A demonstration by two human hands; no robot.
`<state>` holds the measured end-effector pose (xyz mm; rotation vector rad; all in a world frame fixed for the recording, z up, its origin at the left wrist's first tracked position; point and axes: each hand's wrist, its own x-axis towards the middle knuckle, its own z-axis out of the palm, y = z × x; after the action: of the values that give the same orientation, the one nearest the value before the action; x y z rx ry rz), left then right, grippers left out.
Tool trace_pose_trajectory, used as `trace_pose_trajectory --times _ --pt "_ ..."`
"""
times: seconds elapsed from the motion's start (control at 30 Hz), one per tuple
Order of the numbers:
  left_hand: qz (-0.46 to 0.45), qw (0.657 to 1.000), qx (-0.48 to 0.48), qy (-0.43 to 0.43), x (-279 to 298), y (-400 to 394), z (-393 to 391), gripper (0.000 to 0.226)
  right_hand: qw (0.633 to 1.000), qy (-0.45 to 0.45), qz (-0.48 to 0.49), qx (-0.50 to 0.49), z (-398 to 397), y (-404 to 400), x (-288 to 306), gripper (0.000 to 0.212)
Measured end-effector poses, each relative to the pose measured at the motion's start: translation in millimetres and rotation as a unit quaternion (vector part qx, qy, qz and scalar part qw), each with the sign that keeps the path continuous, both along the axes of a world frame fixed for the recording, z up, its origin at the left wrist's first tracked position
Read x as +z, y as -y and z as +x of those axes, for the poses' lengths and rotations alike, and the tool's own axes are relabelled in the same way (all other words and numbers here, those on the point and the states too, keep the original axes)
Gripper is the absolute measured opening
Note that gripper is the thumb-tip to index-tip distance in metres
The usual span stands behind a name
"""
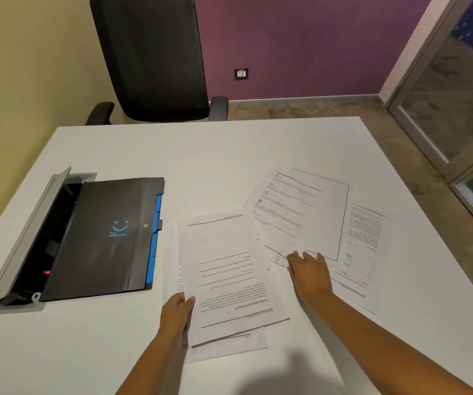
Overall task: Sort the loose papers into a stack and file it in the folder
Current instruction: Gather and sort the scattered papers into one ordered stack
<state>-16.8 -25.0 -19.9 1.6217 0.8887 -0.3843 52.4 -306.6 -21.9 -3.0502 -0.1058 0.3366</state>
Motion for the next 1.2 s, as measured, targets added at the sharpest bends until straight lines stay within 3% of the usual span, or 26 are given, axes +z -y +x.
trace_pose_trajectory --times 0.07,0.2,0.27,0.37,0.43,0.53,0.7,0.77,0.87,0.93,1.0,1.13,1.2 --pt "-0.001 1.0 -0.003 -0.001 1 0 0 0.01 0.999 0.048 0.012 0.019 0 1 2 0.017" --pt "-0.003 1.0 -0.005 -0.005 1 -1 0 0.014 0.998 0.05 -0.021 0.025 0 6 19 0.007" --pt "-0.004 1.0 -0.006 -0.005 0 -1 1 0.014 0.995 0.101 0.007 0.007 -2 15 27 0.011" --pt "0.001 1.0 -0.01 -0.008 -1 -2 1 0.014 0.982 0.106 0.127 -0.092 -1 34 31 0.012" --pt "-0.002 1.0 -0.009 -0.008 0 -2 1 0.012 0.953 0.108 0.231 -0.163 0 50 33 0.005" --pt "0.003 1.0 -0.015 -0.012 0 -2 2 0.012 0.905 0.038 0.372 -0.205 -7 72 30 0.004" --pt "-0.008 1.0 -0.021 -0.017 1 -5 3 0.014 0.849 0.025 0.431 -0.306 -22 78 21 0.011" --pt "-0.013 1.0 -0.018 -0.02 2 -5 4 0.014 0.802 0.046 0.438 -0.403 -22 73 20 0.016" --pt "-0.025 0.999 -0.009 -0.02 3 -5 5 0.013 0.724 0.039 0.432 -0.536 -22 68 26 0.047" --pt "-0.037 0.999 -0.008 -0.014 5 -4 4 0.013 0.651 -0.008 0.5 -0.572 -23 65 31 0.06" --pt "-0.048 0.999 -0.005 -0.01 6 -5 4 0.014 0.59 -0.065 0.575 -0.563 -23 65 35 0.052" --pt "-0.052 0.999 0.001 -0.013 7 -8 3 0.023 0.585 -0.073 0.596 -0.546 -20 70 38 0.009" --pt "-0.054 0.998 0.001 -0.013 7 -9 2 0.023 0.581 -0.039 0.606 -0.541 -18 75 38 0.007"
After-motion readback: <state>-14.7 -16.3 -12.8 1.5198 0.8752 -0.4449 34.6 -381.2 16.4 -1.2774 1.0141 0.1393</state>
